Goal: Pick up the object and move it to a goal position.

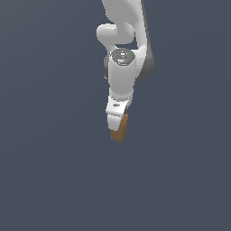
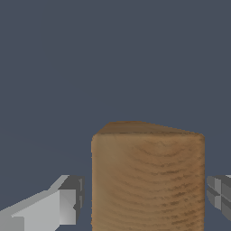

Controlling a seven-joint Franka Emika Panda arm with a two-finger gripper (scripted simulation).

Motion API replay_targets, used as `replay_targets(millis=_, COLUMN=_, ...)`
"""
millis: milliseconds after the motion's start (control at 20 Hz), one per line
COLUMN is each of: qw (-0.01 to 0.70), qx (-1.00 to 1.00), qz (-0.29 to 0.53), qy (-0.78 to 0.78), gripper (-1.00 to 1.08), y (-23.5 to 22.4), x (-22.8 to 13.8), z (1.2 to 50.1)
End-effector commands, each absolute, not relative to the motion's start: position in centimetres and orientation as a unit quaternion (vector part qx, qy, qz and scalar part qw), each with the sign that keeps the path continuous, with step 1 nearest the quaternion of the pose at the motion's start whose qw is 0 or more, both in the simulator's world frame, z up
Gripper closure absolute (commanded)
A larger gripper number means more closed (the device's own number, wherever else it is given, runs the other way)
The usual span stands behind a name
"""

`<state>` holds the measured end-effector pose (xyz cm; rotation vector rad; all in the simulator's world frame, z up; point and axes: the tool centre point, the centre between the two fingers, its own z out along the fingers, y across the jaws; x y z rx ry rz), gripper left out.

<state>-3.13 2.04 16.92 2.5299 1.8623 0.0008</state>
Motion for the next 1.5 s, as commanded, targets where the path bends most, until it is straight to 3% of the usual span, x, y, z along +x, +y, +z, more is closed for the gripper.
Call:
replay_targets(millis=0, qw=0.0, qx=0.805, qz=0.0, qy=0.593, gripper=-0.92, y=2.1, x=-3.2, z=15.7)
replay_targets(millis=350, qw=0.0, qx=0.805, qz=0.0, qy=0.594, gripper=-0.92, y=2.0, x=-3.1, z=14.3)
replay_targets(millis=400, qw=0.0, qx=0.805, qz=0.0, qy=0.594, gripper=1.08, y=2.0, x=-3.1, z=14.3)
replay_targets(millis=1050, qw=0.0, qx=0.805, qz=0.0, qy=0.594, gripper=1.08, y=2.2, x=-3.1, z=14.6)
replay_targets(millis=1450, qw=0.001, qx=0.805, qz=0.0, qy=0.594, gripper=1.08, y=5.2, x=-3.6, z=18.1)
